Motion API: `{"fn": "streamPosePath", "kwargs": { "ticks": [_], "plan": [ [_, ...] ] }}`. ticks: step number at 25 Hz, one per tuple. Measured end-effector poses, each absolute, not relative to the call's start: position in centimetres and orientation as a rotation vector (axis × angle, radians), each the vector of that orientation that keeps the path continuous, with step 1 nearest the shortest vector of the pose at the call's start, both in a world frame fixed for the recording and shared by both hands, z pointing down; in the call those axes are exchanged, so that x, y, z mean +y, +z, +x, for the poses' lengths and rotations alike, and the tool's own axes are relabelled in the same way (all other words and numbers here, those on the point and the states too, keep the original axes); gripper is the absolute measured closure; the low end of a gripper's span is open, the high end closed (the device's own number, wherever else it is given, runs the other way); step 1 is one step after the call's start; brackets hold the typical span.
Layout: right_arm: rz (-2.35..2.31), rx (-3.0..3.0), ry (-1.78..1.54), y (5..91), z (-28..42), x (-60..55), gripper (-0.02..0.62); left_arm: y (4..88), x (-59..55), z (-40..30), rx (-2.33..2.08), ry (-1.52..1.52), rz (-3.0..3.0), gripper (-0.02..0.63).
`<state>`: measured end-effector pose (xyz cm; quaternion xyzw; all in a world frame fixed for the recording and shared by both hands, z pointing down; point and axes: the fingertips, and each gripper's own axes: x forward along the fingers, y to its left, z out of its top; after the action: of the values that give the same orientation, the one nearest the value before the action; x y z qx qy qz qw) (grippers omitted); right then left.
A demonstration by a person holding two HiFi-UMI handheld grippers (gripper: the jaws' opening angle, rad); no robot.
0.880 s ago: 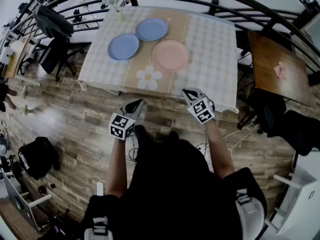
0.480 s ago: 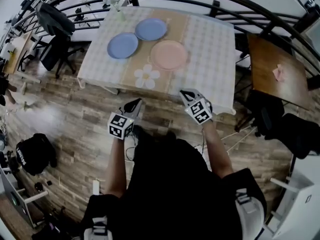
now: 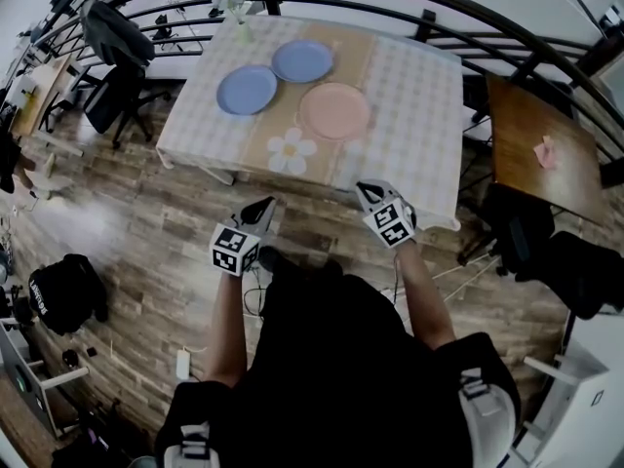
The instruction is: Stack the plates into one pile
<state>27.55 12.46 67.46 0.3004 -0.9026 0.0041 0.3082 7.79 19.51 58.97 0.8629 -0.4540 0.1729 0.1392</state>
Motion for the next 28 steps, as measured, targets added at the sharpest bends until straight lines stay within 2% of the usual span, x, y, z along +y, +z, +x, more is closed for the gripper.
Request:
{"fn": "streamPosePath", "kwargs": {
  "ticks": [11, 28],
  "plan": [
    [0.826, -2.367, -0.025, 66.3, 25.7, 12.0, 0.595, 59.1, 20.0, 6.3, -1.291, 0.455, 2.477, 0.604],
    [0.961, -2.307, -0.015, 65.7, 19.0, 6.2, 0.595, 60.2, 13.7, -1.0, -1.183, 0.425, 2.481, 0.604]
  ]
}}
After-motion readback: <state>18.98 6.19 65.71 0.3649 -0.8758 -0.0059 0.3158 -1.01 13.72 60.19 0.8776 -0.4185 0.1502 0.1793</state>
